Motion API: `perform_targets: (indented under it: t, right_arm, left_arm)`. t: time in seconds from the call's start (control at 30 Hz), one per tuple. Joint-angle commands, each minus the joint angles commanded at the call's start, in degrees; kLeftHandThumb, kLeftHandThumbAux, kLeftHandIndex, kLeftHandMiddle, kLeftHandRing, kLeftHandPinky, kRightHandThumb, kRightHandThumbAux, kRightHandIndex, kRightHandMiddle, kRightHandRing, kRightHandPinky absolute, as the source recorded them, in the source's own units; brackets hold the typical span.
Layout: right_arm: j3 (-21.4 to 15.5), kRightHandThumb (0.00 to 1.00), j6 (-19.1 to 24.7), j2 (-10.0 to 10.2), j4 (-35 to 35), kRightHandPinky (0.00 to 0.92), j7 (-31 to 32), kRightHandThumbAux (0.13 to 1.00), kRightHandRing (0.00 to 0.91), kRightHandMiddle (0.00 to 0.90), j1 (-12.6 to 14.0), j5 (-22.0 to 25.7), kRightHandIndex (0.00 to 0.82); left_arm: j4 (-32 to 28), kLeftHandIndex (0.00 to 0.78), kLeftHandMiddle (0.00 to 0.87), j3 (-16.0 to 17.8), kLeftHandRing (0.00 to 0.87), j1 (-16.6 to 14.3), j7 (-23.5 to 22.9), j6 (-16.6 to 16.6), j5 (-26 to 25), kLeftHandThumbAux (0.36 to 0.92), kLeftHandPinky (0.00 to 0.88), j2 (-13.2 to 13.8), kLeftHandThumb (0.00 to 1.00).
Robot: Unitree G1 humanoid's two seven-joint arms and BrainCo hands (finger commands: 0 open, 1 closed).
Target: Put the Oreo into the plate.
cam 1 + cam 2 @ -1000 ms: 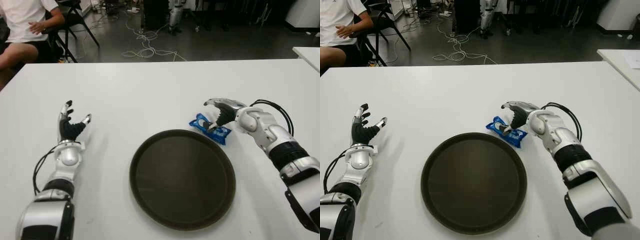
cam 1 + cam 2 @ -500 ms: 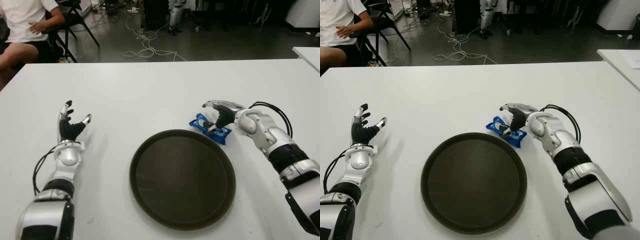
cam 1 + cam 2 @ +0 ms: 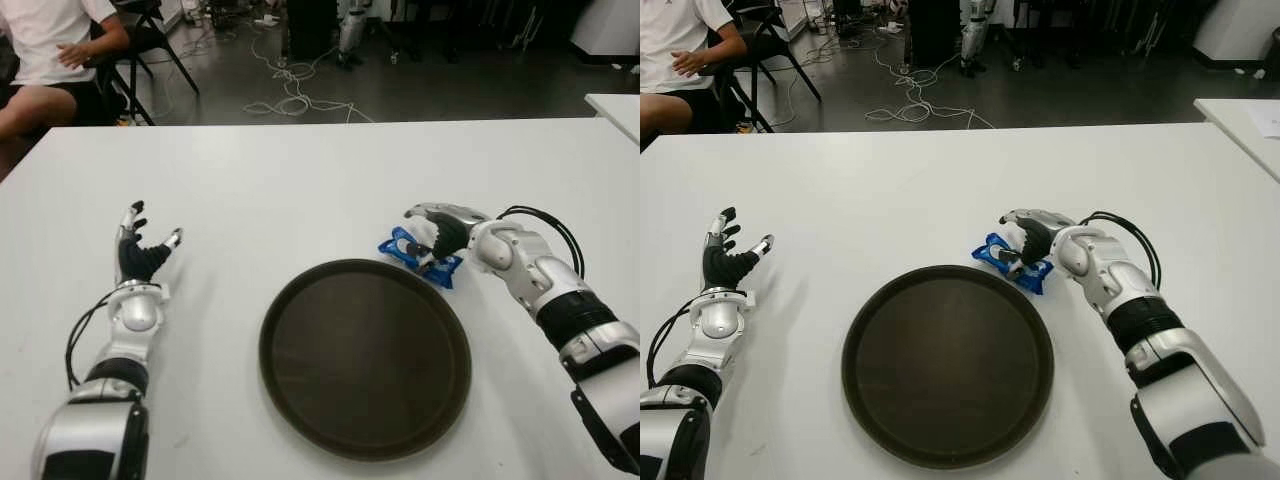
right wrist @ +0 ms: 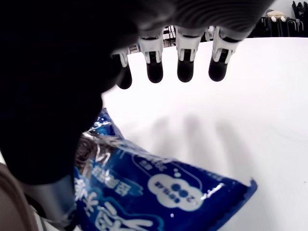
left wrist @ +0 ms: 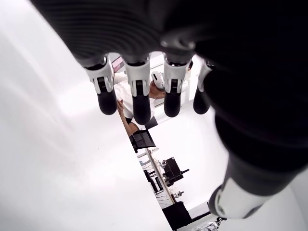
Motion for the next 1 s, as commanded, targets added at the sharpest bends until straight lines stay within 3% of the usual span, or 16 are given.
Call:
perform_targets:
  t: [1.0]
  right_arm:
    - [0.3,0.0,-0.5,-0.2,0.2,0.015,-0.4,0.746,0.0,0.0,0.1,-0.4,0.0]
  left_arm:
    - [0.0,0.075,0.126,0.2,0.114,0.1,0.0,0.3,-0.2,0.78,0.106,-0.1,0.0]
